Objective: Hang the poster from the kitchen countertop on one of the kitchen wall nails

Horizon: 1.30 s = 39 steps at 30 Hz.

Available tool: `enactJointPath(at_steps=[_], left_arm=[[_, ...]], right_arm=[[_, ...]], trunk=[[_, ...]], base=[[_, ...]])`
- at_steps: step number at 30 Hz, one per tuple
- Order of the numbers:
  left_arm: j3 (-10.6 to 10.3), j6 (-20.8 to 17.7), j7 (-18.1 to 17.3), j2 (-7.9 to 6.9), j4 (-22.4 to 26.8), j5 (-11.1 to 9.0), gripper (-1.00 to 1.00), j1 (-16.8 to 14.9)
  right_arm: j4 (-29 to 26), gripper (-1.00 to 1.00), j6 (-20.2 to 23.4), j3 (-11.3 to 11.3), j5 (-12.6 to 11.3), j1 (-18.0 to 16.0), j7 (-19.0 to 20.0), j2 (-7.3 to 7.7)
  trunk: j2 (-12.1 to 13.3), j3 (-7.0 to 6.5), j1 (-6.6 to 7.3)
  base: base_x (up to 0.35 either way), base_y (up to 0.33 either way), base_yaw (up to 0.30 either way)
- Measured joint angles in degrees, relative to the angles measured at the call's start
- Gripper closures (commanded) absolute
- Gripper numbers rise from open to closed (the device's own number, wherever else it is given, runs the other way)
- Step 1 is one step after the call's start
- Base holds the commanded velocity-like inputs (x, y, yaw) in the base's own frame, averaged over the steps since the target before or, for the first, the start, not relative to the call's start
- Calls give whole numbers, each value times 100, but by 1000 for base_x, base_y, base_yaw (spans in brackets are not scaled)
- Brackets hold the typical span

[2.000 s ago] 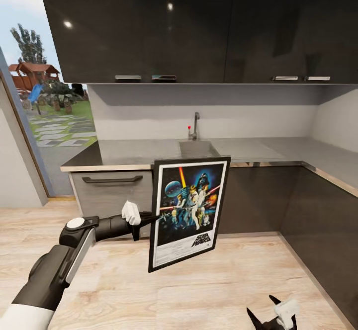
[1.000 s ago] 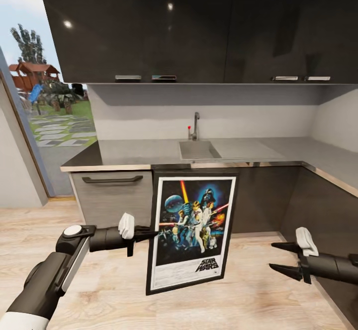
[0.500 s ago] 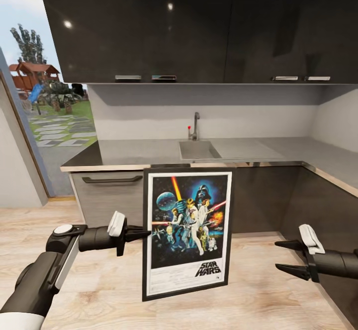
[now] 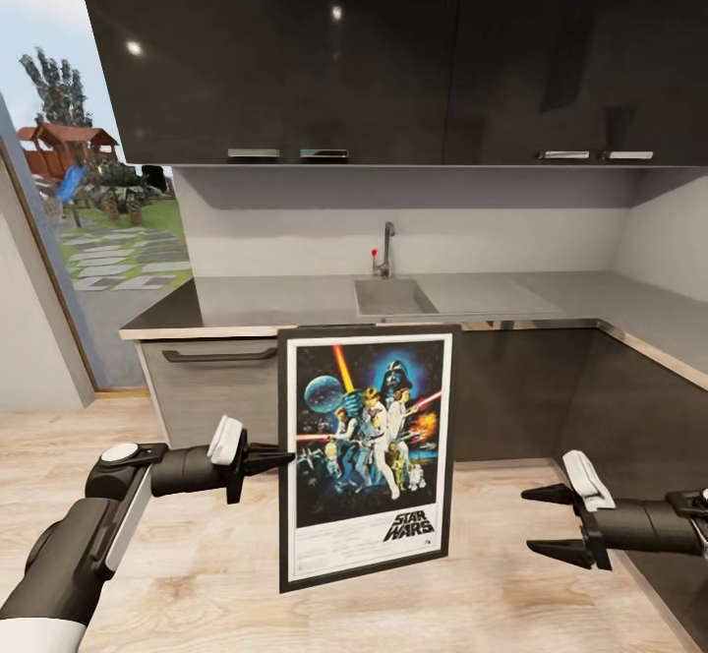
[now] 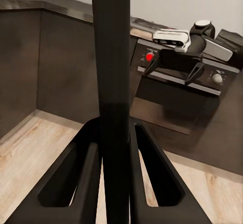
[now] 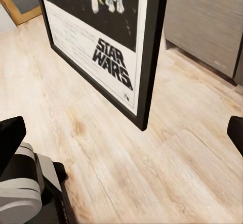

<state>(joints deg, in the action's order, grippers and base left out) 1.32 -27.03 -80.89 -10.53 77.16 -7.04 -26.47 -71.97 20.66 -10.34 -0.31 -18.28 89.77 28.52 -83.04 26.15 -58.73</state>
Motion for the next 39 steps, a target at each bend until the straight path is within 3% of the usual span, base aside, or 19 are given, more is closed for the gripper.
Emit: enactJointPath(at_steps=[13,18,20,22,32,39], left_arm=[[24,0,-6,0,6,-8,100,0],[21,0,-12,0,19,-11,100,-1],[18,0,-13,0,25,-15,100,2],[17,0,-13,0,29,-17,100,1],[17,0,-23,0,35,-18,100,1],[7,-20,-463,5,35,-11,100,3]], right_arm=[[-10,-100,10,33,-79,-110,-20,-35],[-16,-100,10,37,-151,-186,-21,-182],[-18,-100,7,40,-164,-284,-22,-362],[-19,-100,8,65,-167,-333,-22,-431],[-19,-100,10,414,-170,-495,-22,-544],[-19,-100,10,441,-176,-505,-22,-550]], trunk=[[0,0,0],[0,0,0],[0,0,0],[0,0,0],[0,0,0],[0,0,0]], base=[[0,0,0],[0,0,0],[0,0,0],[0,0,0],[0,0,0],[0,0,0]])
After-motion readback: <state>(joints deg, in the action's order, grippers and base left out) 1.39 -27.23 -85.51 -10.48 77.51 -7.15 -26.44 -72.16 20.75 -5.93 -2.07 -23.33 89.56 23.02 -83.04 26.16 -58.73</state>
